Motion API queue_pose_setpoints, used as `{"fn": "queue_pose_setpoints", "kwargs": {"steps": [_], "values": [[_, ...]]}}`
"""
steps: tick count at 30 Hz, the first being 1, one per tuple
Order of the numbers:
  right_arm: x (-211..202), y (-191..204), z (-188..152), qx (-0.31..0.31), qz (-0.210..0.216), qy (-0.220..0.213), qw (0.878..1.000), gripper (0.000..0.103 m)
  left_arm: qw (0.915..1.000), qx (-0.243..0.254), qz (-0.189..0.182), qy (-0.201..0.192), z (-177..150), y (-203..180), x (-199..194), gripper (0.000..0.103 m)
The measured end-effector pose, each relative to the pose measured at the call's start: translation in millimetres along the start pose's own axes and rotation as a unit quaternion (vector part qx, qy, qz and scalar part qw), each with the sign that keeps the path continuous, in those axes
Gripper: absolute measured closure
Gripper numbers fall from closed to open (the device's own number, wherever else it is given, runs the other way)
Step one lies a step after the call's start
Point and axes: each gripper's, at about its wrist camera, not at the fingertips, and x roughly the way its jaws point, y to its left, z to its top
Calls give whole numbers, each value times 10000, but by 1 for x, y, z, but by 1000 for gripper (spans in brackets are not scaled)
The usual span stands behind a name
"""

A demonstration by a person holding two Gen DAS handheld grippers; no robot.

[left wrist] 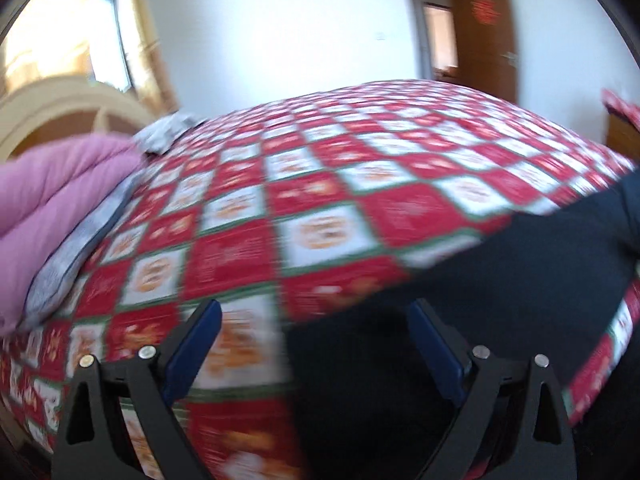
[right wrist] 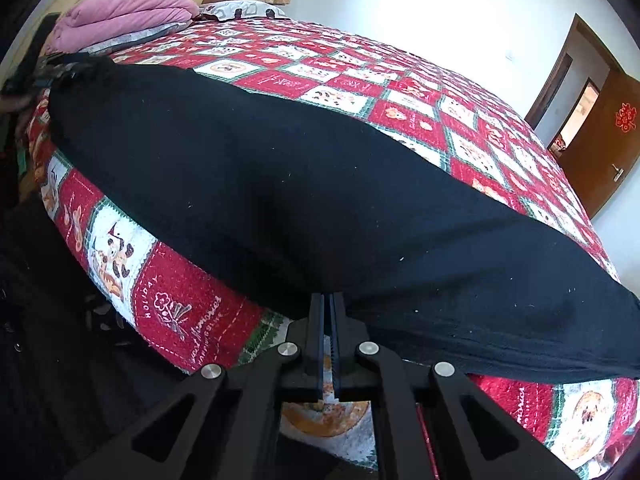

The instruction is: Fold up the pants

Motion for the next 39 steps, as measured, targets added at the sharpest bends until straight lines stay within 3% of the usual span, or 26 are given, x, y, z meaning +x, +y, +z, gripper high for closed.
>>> {"fn": "queue_pose_setpoints", "kwargs": {"steps": [4, 7, 11, 16, 19, 22, 26, 28, 31, 32, 35, 39], "values": [[3, -1, 0, 19, 10, 45, 10000, 101, 9950, -983, 21, 171, -3, 49, 16, 4], [5, -1, 0, 29, 24, 58, 10000, 101, 9895, -1436, -66, 148, -11, 53, 6, 4], [4, -3, 1, 33, 54, 57, 10000, 101, 9939, -985, -495, -58, -20, 11, -23, 4], [-2, -3, 2, 33, 42, -22, 10000, 100, 9950, -434, -894, 19, -49, -16, -48, 4], [-1, 1, 1, -39, -21, -22, 10000, 100, 9917, -456, -1200, 63, -65, -15, -55, 4], [0, 4, 1, -68, -68, -24, 10000, 100, 9910, -467, -1250, 89, -73, -17, -53, 6], [-1, 3, 1, -52, -56, -21, 10000, 100, 9839, -629, -1662, 186, -79, -24, -42, 28], [-1, 3, 0, -17, -47, -21, 10000, 100, 9836, -541, -1704, 248, -82, -30, -38, 32], [0, 3, 0, -10, -52, -11, 10000, 100, 9829, -442, -1754, 338, -86, -37, -35, 47], [1, 3, 0, -12, -57, -10, 10000, 100, 9837, -404, -1721, 330, -87, -38, -36, 56], [1, 3, 0, 1, -46, -12, 10000, 100, 9853, -207, -1632, 461, -88, -39, -32, 96], [-1, 1, 1, 44, -13, -29, 10000, 100, 9887, 198, -1483, 89, -75, -23, -54, 98]]}}
